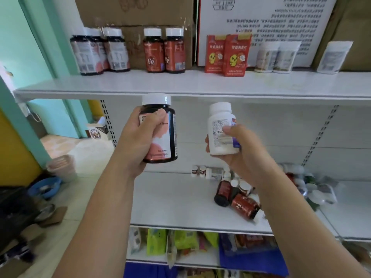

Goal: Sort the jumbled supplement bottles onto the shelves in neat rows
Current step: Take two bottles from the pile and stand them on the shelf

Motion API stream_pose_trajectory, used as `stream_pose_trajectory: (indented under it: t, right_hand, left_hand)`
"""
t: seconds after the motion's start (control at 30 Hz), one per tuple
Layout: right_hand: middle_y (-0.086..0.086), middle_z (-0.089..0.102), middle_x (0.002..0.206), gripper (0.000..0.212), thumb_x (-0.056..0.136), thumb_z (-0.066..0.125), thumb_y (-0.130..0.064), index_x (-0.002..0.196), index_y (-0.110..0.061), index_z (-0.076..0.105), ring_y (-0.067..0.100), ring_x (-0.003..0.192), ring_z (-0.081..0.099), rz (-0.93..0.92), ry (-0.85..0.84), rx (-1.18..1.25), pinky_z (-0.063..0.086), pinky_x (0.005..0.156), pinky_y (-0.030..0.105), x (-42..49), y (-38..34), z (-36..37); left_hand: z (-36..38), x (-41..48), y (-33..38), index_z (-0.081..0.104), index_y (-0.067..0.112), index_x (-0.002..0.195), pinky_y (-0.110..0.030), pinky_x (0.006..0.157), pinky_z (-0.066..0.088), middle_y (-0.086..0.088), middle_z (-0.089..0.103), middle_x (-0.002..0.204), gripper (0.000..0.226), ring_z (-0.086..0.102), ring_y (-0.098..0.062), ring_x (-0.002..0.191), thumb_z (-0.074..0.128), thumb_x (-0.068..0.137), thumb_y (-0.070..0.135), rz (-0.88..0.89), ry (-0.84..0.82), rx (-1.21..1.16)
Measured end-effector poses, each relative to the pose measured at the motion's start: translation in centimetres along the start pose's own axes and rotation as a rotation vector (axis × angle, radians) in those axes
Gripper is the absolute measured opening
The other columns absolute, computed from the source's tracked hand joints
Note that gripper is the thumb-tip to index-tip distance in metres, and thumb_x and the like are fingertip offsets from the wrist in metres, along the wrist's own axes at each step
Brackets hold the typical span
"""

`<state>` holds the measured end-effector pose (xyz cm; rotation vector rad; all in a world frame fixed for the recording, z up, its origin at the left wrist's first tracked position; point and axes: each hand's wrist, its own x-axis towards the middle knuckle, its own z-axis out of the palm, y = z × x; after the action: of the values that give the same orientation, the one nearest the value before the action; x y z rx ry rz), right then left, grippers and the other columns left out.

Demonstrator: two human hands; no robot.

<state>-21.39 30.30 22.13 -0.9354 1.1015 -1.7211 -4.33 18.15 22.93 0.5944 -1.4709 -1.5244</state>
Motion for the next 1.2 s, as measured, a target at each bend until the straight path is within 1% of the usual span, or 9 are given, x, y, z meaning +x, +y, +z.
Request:
stream_pose_trajectory:
  t: [0.13, 0.3, 0.47, 0.57, 0.73, 0.83, 0.97, 1.07, 1.2]
  right_hand:
    - [0.008, 0.063, 0.076, 0.026, 0.081, 0.049, -0.023, 0.102, -0.01, 0.057, 0.027, 0.066, 0.065, -0.054, -0.002, 0.06, 0.057, 0.067, 0.041, 0.5, -2.7, 0.9]
    - [0.013, 0.061, 0.085, 0.022, 0.09, 0.046, -0.014, 0.109, -0.006, 0.052, 0.022, 0.068, 0.062, -0.137, 0.009, -0.05, 0.054, 0.059, 0.031, 1.1, -5.4, 1.3]
    - [0.004, 0.058, 0.09, 0.033, 0.07, 0.052, -0.025, 0.102, -0.02, 0.054, 0.02, 0.081, 0.058, -0.201, -0.013, -0.191, 0.048, 0.079, 0.041, 3.0, -6.5, 2.0]
    - [-0.004, 0.063, 0.085, 0.035, 0.065, 0.056, -0.031, 0.1, -0.027, 0.058, 0.017, 0.086, 0.058, -0.236, -0.016, -0.334, 0.044, 0.087, 0.042, 4.4, -7.2, 3.2]
    - [0.004, 0.063, 0.112, 0.045, 0.062, 0.059, -0.04, 0.104, -0.026, 0.058, 0.03, 0.119, 0.057, -0.268, -0.027, -0.481, 0.041, 0.099, 0.041, 7.3, -9.0, 5.2]
    - [0.008, 0.066, 0.116, 0.047, 0.068, 0.06, -0.035, 0.113, -0.02, 0.056, 0.026, 0.112, 0.063, -0.277, -0.049, -0.524, 0.045, 0.104, 0.045, 9.3, -9.4, 6.7]
    - [0.005, 0.066, 0.116, 0.06, 0.065, 0.066, -0.038, 0.12, -0.02, 0.052, 0.023, 0.108, 0.065, -0.222, -0.077, -0.705, 0.049, 0.1, 0.047, 12.0, -9.2, 9.3]
    - [-0.002, 0.065, 0.107, 0.059, 0.072, 0.07, -0.04, 0.122, -0.021, 0.047, 0.015, 0.1, 0.064, -0.147, -0.078, -0.846, 0.051, 0.093, 0.038, 13.9, -8.1, 10.7]
    - [-0.011, 0.056, 0.096, 0.041, 0.092, 0.06, -0.037, 0.124, -0.027, 0.036, 0.004, 0.084, 0.054, -0.104, -0.076, -1.03, 0.041, 0.065, 0.023, 15.2, -7.5, 11.3]
  left_hand:
    - [1.2, 0.1, 2.5, 0.057, 0.002, 0.12, -0.047, 0.081, 0.049, -0.024, 0.063, 0.104, 0.077, 0.06, -0.032, 0.092, 0.063, 0.062, 0.053, 0.052, 0.009, -0.012]
    - [1.8, 1.0, 3.8, 0.059, 0.017, 0.108, -0.045, 0.08, 0.052, -0.004, 0.063, 0.09, 0.04, 0.062, -0.024, 0.086, 0.061, 0.076, 0.04, 0.105, 0.007, -0.024]
    - [1.2, 2.6, 5.1, 0.057, 0.026, 0.098, -0.026, 0.059, 0.052, 0.013, 0.064, 0.068, 0.025, 0.063, -0.005, 0.064, 0.059, 0.076, 0.038, 0.177, 0.005, 0.018]
    - [0.4, 4.0, 6.7, 0.059, 0.027, 0.099, -0.027, 0.063, 0.052, 0.012, 0.065, 0.074, 0.026, 0.063, -0.006, 0.068, 0.063, 0.076, 0.039, 0.217, 0.005, 0.06]
    - [-2.1, 7.3, 10.1, 0.059, 0.023, 0.11, -0.035, 0.078, 0.055, 0.004, 0.069, 0.096, 0.045, 0.069, -0.014, 0.085, 0.073, 0.071, 0.041, 0.296, -0.017, 0.2]
    - [-4.3, 10.2, 11.3, 0.058, 0.026, 0.112, -0.04, 0.086, 0.056, 0.004, 0.071, 0.101, 0.053, 0.072, -0.016, 0.094, 0.077, 0.066, 0.043, 0.314, 0.0, 0.323]
    - [-7.8, 13.8, 12.7, 0.057, 0.024, 0.119, -0.051, 0.094, 0.053, 0.001, 0.07, 0.11, 0.077, 0.069, -0.023, 0.101, 0.081, 0.053, 0.056, 0.219, 0.019, 0.54]
    - [-10.2, 15.7, 12.8, 0.051, 0.024, 0.121, -0.053, 0.092, 0.054, 0.0, 0.065, 0.112, 0.069, 0.065, -0.023, 0.103, 0.084, 0.066, 0.049, 0.189, -0.011, 0.736]
    - [-12.1, 17.8, 13.4, 0.05, 0.031, 0.122, -0.037, 0.084, 0.054, 0.009, 0.063, 0.111, 0.057, 0.062, -0.012, 0.1, 0.078, 0.074, 0.048, 0.315, -0.111, 0.968]
